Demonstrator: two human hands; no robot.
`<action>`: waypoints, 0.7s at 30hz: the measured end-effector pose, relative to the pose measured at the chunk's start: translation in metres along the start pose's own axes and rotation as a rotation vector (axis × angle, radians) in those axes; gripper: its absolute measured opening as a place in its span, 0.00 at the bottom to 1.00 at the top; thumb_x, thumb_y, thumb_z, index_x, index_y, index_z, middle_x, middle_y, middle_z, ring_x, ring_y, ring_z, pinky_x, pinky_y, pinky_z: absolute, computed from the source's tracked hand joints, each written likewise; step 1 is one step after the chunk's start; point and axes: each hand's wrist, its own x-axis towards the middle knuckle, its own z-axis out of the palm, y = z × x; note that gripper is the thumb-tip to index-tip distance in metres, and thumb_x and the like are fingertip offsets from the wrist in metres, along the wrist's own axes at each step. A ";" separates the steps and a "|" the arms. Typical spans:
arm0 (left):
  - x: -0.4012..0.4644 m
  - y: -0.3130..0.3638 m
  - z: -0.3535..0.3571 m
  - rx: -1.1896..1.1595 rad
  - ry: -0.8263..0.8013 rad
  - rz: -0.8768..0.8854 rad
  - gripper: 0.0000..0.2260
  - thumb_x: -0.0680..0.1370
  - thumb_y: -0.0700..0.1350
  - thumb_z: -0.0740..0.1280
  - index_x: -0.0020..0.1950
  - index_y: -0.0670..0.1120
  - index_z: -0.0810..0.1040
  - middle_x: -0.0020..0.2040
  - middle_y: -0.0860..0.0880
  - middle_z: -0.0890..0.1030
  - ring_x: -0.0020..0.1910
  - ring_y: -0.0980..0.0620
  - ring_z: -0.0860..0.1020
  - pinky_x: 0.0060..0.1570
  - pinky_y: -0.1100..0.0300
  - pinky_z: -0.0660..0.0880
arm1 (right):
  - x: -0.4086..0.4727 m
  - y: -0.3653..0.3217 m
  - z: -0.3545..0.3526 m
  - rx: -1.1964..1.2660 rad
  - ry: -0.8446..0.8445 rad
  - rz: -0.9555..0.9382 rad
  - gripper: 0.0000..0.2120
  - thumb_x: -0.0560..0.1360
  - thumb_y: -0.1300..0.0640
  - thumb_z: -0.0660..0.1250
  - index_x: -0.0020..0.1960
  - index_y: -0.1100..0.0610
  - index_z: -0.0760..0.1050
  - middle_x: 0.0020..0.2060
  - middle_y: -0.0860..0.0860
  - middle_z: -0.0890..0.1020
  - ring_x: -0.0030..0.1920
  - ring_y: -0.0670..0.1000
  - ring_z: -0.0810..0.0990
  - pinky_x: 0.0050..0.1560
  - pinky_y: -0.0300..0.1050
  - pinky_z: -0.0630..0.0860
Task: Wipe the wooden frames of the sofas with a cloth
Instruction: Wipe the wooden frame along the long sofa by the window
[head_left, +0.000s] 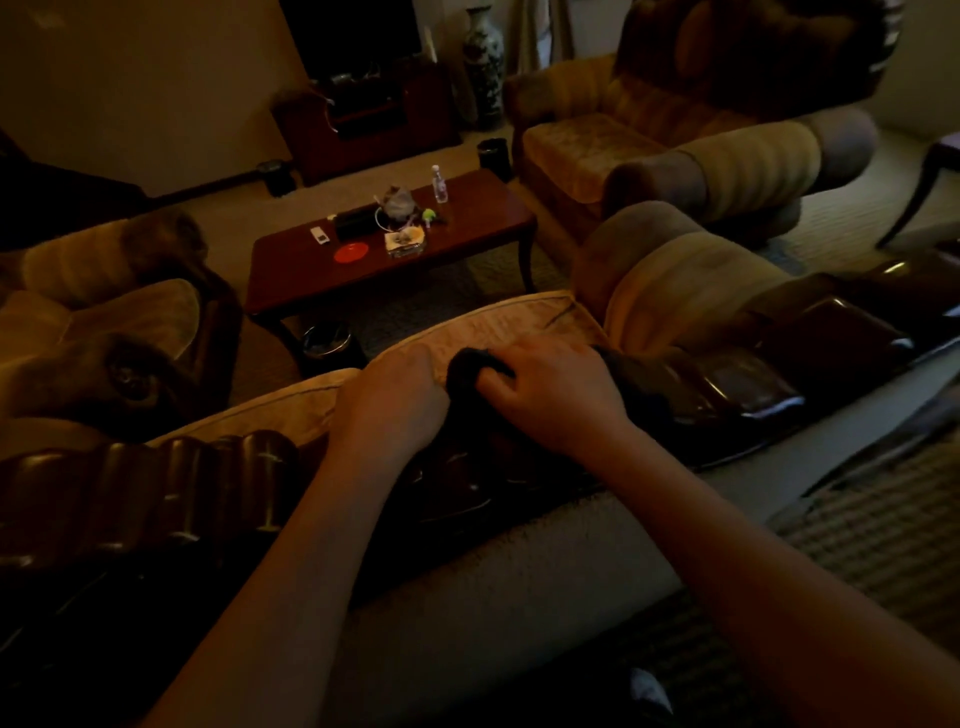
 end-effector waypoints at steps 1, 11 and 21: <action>0.000 0.000 0.000 0.004 0.003 0.001 0.08 0.78 0.42 0.55 0.55 0.48 0.70 0.56 0.46 0.75 0.47 0.46 0.71 0.41 0.53 0.64 | 0.003 -0.006 0.002 -0.021 -0.040 -0.037 0.18 0.77 0.43 0.54 0.53 0.51 0.78 0.49 0.49 0.80 0.52 0.52 0.76 0.48 0.47 0.66; 0.000 0.001 0.000 -0.002 -0.019 0.022 0.10 0.78 0.41 0.56 0.57 0.47 0.71 0.47 0.49 0.70 0.41 0.49 0.67 0.38 0.55 0.63 | -0.081 0.041 0.012 0.224 0.222 -0.220 0.19 0.73 0.43 0.62 0.60 0.51 0.74 0.62 0.50 0.77 0.67 0.49 0.69 0.66 0.52 0.64; 0.004 -0.002 0.004 0.054 -0.009 0.074 0.09 0.80 0.43 0.56 0.56 0.47 0.74 0.54 0.44 0.76 0.49 0.44 0.75 0.41 0.53 0.69 | -0.061 -0.019 0.027 0.125 0.370 -0.166 0.18 0.75 0.47 0.62 0.61 0.54 0.74 0.60 0.51 0.79 0.61 0.50 0.76 0.63 0.51 0.66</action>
